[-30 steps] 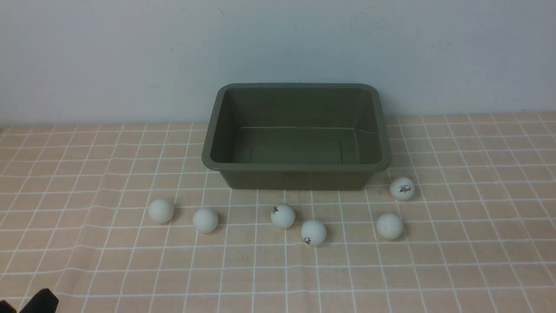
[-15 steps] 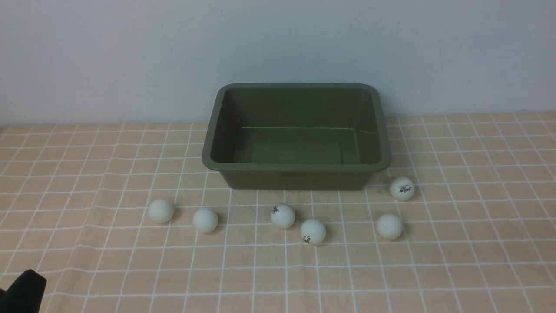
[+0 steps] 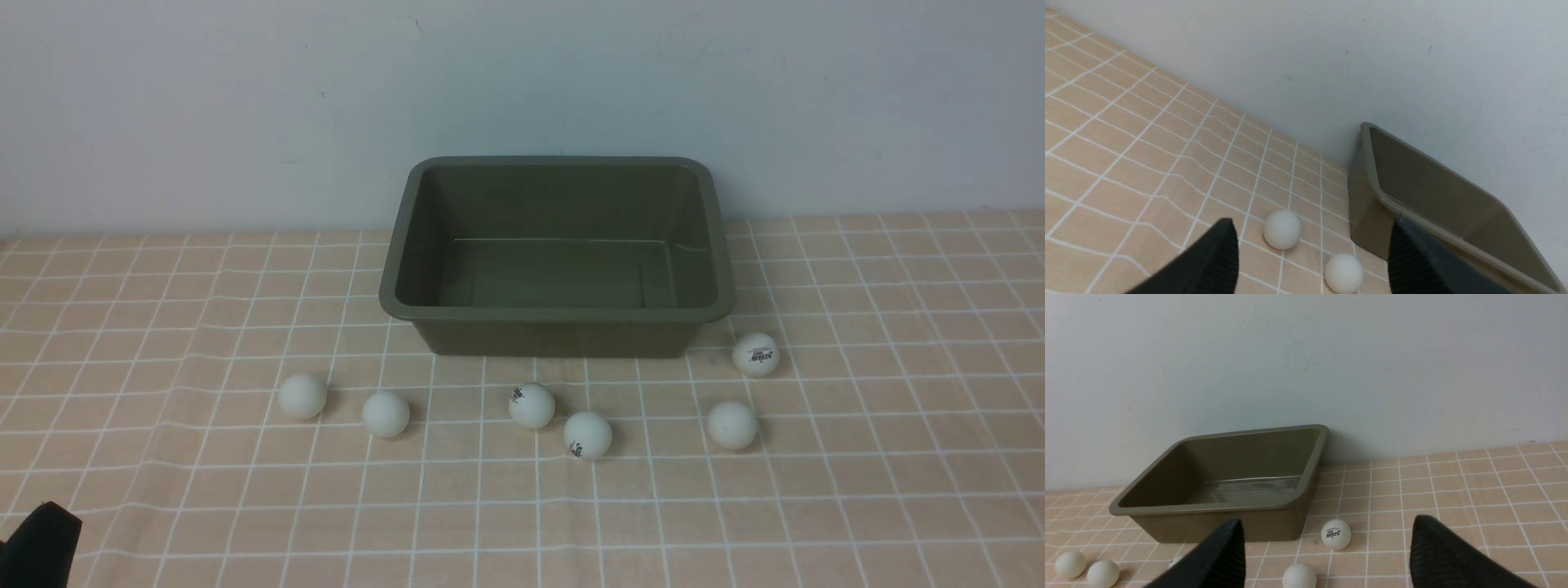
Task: Put the table tennis balls into the box on the light coffee tablecloth.
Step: 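Reach for and grasp a ping pong ball on the table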
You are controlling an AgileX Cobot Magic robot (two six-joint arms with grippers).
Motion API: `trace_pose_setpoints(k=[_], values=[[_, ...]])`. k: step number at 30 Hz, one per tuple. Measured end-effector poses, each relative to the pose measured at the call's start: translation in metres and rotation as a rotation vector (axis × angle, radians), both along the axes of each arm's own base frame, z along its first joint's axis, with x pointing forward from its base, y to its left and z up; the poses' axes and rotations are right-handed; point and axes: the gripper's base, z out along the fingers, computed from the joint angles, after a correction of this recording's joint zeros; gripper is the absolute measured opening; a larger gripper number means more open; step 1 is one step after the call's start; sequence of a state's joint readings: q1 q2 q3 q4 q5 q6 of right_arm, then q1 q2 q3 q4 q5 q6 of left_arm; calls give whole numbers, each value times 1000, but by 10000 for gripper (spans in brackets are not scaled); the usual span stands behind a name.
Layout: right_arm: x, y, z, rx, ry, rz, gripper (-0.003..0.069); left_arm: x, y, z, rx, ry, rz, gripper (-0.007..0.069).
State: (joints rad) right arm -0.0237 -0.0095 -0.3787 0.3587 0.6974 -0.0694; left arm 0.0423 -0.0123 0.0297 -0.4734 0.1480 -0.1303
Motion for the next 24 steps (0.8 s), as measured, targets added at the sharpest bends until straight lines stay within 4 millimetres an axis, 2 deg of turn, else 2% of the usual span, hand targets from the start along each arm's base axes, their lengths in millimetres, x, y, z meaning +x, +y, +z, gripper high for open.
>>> trace_pose_setpoints(k=[7,12,13,15,16,20,24], values=[[-1,2,-3,-53,21,25,489,-1,-1,5,-34,-10,-8,415],[-1,6,-2,-78,3,77,489,-12,-6,56,157,-108,-61,415],[-1,6,-2,-79,1,80,489,-12,-6,55,167,-104,-64,415],[0,8,-1,-99,-3,102,489,-20,-9,79,282,-126,-100,415],[1,8,-1,-99,-3,105,489,-20,-10,81,283,-127,-103,415],[15,10,-2,-161,59,143,489,-14,-16,98,380,15,-205,415],[33,12,-1,-209,126,189,489,2,-18,108,467,153,-282,415]])
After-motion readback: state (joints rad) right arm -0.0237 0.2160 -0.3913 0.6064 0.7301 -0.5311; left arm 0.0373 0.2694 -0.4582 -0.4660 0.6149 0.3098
